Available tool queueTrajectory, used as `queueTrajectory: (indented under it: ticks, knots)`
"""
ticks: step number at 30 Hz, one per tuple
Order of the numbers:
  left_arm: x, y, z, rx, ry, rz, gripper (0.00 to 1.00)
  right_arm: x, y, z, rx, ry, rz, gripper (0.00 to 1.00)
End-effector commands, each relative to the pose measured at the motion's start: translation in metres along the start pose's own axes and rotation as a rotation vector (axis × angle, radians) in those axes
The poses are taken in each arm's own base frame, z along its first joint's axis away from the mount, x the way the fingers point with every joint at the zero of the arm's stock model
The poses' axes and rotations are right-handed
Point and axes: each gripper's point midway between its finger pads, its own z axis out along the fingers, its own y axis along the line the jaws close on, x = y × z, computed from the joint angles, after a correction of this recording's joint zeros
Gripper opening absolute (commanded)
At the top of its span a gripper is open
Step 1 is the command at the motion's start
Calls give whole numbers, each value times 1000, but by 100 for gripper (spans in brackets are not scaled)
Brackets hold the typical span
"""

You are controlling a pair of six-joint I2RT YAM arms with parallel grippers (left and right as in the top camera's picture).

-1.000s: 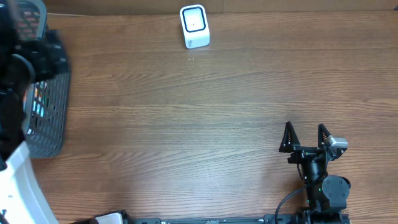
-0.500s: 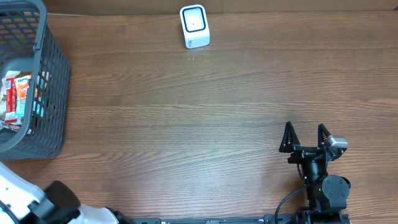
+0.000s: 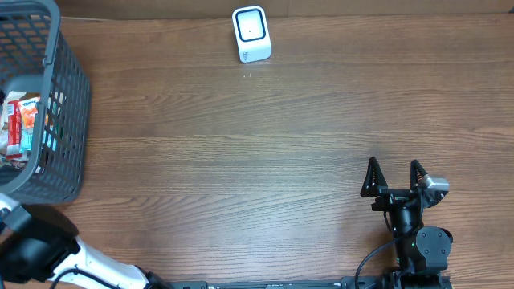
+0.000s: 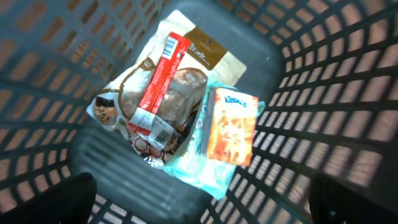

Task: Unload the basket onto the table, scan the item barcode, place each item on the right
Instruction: 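Reach the left gripper into the grey basket toward the tissue pack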

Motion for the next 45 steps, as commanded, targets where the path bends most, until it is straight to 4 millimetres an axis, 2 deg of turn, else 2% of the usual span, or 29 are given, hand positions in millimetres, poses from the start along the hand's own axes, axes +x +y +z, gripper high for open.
queueTrajectory:
  ticks: [1,4,8,14,18,24,28,45]
  knots:
    - [-1,-4,20,34,29,38,100,1,0,0,-4,-5,4,100]
    - [1,-6,39,50,60,49,100,1,0,0,-4,-5,4,100]
    - [3,-19,63,93,94,89,100,1,0,0,-4,-5,4,100]
    - [19,-35,108,78,196,161,100,1,0,0,-4,-5,4,100]
    - [29,-33,130,4,255,189,100,1,0,0,-4,-5,4,100]
    - [45,-33,154,-4,326,196,100,1,0,0,-4,-5,4,100]
    - [52,-25,161,-39,363,180,100,1,0,0,-5,-5,4,100]
    - [74,-22,165,-51,438,133,100,1,0,0,-4,-5,4,100]
